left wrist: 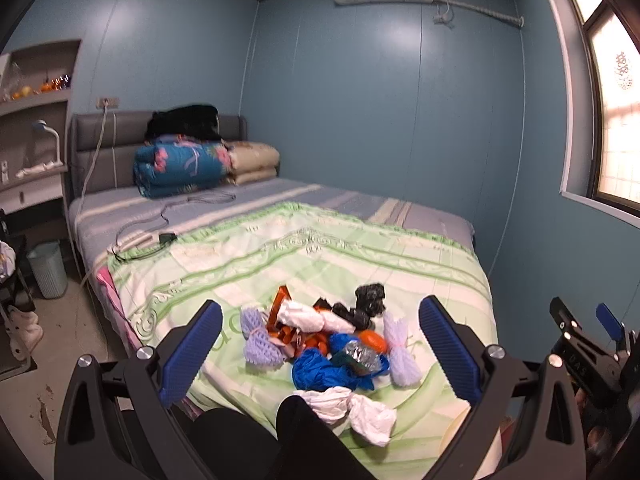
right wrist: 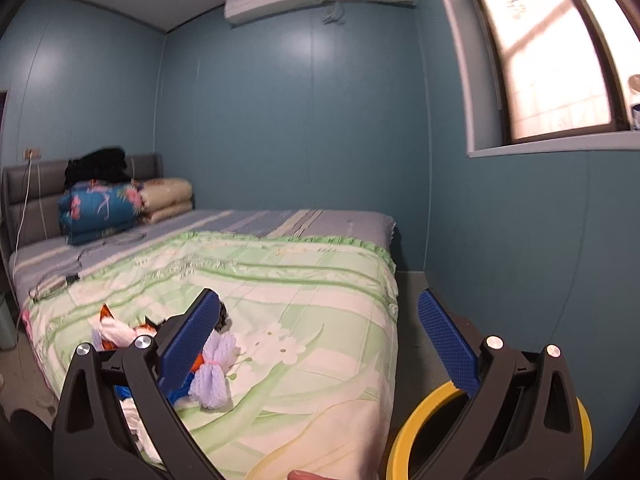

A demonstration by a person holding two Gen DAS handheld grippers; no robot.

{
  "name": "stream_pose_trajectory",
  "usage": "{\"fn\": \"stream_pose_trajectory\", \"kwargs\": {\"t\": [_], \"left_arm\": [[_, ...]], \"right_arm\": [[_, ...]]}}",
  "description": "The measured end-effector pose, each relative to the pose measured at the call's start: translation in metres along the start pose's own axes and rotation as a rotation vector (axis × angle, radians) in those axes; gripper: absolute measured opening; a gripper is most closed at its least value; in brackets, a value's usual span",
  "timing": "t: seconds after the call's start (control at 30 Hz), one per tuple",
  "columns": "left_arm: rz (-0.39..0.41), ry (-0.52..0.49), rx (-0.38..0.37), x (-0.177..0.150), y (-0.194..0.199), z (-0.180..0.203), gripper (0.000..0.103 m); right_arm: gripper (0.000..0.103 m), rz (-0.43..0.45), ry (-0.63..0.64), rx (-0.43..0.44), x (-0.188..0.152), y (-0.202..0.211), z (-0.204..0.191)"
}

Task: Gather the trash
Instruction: 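Move both tools down toward the trash pile on the bed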

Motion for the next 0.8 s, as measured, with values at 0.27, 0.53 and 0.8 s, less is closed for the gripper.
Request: {"fn": "stream_pose_trajectory", "kwargs": {"t": [0.27, 0.53, 0.8], "left_arm": [[-0.068, -0.038, 0.03, -0.011, -0.061, -0.045, 0.095], [-0.233, -0.033, 0.05, -0.041, -0.135, -0.088, 0.095], [-0.267, -0.007, 0.022, -0.032, -0.176, -0.103, 0.095]], "right_arm": [[0.095, -0.074, 0.031, 0.098, -0.007, -0.046, -0.023], [0.095, -0.234, 0.024, 0.316, -0.041, -0.109, -0.067], [0.095, -0.331, 0.07, 0.424, -0.067, -0.137, -0.108]]}}
Point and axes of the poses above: each gripper's, at about its wrist camera, not at the fingertips, and y roughly against the way its jaws point, z to its right, x to its top, the point moved 8 cm from there along -y, roughly the way its jaws point, and after that the axes turned 9 degrees about y, right-handed, at the moved point
